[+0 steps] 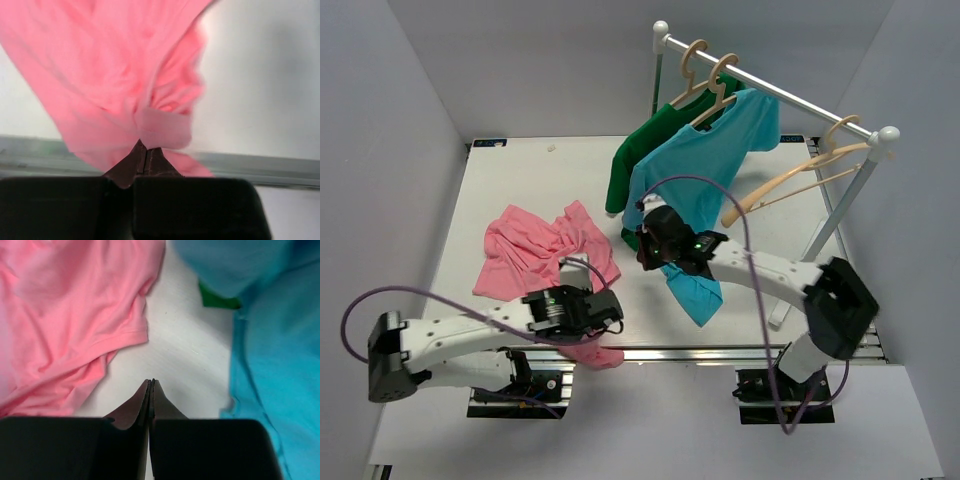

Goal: Place the t-shirt on the hanger
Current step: Flatten out the T-shirt at the center of the board.

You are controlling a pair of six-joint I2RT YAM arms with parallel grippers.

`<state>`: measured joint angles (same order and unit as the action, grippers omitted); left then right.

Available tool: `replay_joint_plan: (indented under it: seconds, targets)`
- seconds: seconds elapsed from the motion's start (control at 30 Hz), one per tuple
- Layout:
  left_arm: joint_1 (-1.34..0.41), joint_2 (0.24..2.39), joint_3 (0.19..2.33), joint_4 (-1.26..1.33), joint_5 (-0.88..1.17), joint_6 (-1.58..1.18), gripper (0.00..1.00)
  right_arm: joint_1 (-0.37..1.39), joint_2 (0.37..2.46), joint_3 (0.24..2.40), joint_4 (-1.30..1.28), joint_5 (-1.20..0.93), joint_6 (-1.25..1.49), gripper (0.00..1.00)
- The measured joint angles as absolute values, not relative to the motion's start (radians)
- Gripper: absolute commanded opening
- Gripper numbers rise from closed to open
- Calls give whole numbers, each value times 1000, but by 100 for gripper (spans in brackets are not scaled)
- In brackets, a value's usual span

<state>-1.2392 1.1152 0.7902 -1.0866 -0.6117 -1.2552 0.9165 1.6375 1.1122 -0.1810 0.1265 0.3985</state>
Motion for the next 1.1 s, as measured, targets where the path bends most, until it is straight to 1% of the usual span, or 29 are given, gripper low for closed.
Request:
replay_joint_plan:
  seconds: [0.1, 0.2, 0.23, 0.27, 0.37, 0.43, 0.5, 0.6, 0.67, 0.8, 0.9, 1.1]
  targets:
    - [-1239, 993, 895, -1089, -714, -1233, 0, 916, 1476, 1087, -199, 177, 403, 0]
    - [-1239, 849, 962, -1031, -796, -1155, 0, 916, 1366, 1098, -202, 178, 395, 0]
    - [-1239, 815, 970, -1019, -813, -1137, 0, 916, 1358, 1109, -202, 172, 390, 6]
    - [-1239, 782, 976, -1015, -831, -1125, 0, 916, 1363, 1119, -200, 165, 389, 19]
    - [-1239, 742, 981, -1041, -859, -1118, 0, 917, 1434, 1137, -196, 142, 385, 28]
    - [-1239, 753, 977, -1072, -856, -1127, 0, 920, 1512, 1142, -203, 126, 381, 31]
    - [-1239, 765, 961, -1090, -846, -1138, 0, 925, 1592, 1152, -212, 109, 378, 38]
    - [-1239, 771, 904, -1122, -798, -1176, 0, 940, 1697, 1180, -227, 92, 379, 45]
    - [-1239, 770, 857, -1147, -756, -1214, 0, 948, 1748, 1206, -231, 81, 387, 53]
    - [-1239, 752, 744, -1180, -654, -1298, 0, 957, 1829, 1269, -228, 61, 400, 54]
    - [-1239, 729, 669, -1190, -594, -1349, 0, 957, 1890, 1325, -213, 42, 419, 57]
    - [-1239, 707, 648, -1206, -563, -1412, 0, 979, 1985, 1387, -207, 38, 443, 57]
